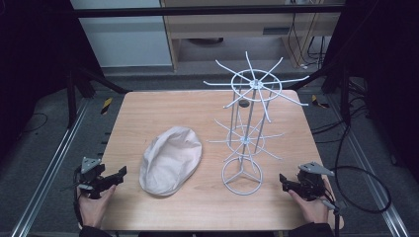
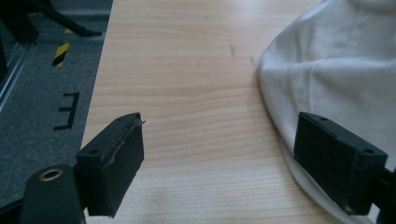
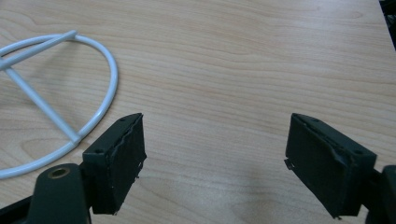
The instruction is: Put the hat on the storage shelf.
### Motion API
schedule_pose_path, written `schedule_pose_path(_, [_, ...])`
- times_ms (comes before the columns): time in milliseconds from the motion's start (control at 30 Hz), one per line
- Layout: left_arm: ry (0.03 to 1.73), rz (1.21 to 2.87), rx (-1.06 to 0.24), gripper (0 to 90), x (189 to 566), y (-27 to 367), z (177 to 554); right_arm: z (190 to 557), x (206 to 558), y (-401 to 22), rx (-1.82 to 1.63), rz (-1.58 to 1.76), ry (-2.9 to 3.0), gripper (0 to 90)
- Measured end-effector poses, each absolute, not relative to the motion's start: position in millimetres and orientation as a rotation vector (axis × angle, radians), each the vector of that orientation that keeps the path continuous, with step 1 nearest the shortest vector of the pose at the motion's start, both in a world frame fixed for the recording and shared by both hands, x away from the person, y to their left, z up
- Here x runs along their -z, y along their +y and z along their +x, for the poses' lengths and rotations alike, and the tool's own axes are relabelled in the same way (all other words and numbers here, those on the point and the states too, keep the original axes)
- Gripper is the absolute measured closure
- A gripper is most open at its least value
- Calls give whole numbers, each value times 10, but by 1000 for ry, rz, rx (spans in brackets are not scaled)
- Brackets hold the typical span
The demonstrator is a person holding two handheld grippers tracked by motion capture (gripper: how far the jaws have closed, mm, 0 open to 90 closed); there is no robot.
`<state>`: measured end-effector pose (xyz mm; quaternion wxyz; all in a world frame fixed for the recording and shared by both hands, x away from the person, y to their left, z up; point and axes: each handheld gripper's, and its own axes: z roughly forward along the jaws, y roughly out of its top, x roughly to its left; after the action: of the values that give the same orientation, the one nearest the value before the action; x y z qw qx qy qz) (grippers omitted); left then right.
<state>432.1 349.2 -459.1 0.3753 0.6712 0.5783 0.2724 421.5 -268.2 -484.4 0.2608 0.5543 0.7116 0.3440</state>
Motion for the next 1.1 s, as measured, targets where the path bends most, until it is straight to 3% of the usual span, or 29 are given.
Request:
schedule_pose_path(467, [1408,1717,-690,156,4255,3349,4204,4202,4852,-2624,-922,1492,1937,178])
schedule_pose_path(1100, [1310,1782,-660,173,3912,2982,4164,4198,4850,-2585,-931,1488,1951,229])
